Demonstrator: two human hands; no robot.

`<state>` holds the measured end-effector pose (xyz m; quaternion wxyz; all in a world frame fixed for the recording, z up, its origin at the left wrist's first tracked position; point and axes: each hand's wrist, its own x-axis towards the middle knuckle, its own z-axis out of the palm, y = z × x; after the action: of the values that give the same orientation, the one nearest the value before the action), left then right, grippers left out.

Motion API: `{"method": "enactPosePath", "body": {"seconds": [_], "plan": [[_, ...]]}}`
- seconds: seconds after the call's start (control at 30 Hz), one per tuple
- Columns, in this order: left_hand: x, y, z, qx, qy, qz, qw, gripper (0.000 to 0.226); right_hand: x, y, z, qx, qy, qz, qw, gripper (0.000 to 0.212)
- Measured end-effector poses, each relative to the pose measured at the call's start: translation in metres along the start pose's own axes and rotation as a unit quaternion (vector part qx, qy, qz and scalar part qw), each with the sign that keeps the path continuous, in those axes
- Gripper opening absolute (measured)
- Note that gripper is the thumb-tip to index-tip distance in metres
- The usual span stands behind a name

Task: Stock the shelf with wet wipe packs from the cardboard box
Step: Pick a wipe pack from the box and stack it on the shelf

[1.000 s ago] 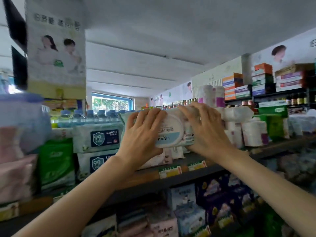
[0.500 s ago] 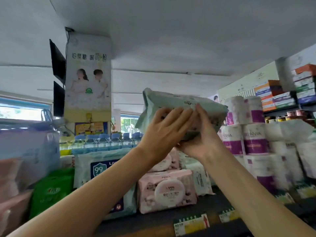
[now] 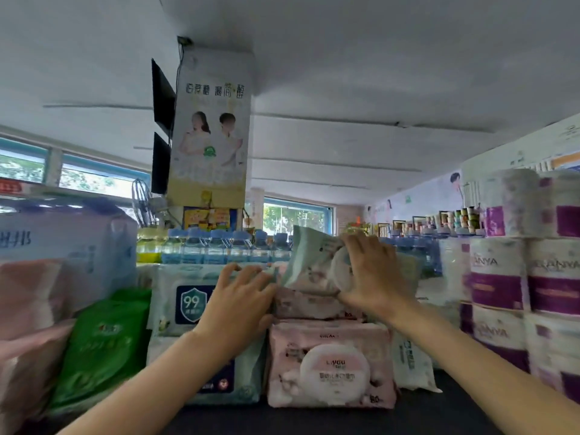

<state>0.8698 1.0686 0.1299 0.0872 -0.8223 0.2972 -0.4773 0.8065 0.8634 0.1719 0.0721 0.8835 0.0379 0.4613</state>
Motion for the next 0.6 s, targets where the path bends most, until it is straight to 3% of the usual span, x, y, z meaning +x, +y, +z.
{"method": "enactPosePath", "body": {"seconds": [0.23, 0.33, 0.43, 0.6], "plan": [[-0.003, -0.013, 0.015, 0.046, -0.057, -0.033, 0.997, 0.058, -0.006, -0.020, 0.040, -0.019, -0.082, -0.085, 0.993, 0.079], [0.000, -0.007, 0.008, 0.023, -0.079, -0.044, 0.996, 0.050, -0.005, -0.011, 0.041, -0.005, -0.111, -0.100, 0.989, 0.091], [-0.005, -0.002, 0.011, 0.024, -0.063, -0.056, 0.996, 0.045, -0.008, 0.002, 0.042, -0.027, -0.141, -0.092, 0.985, 0.117], [-0.001, 0.004, 0.017, 0.062, -0.052, -0.066, 0.995, 0.061, -0.021, 0.031, 0.051, -0.006, -0.122, -0.043, 0.992, 0.129]]}}
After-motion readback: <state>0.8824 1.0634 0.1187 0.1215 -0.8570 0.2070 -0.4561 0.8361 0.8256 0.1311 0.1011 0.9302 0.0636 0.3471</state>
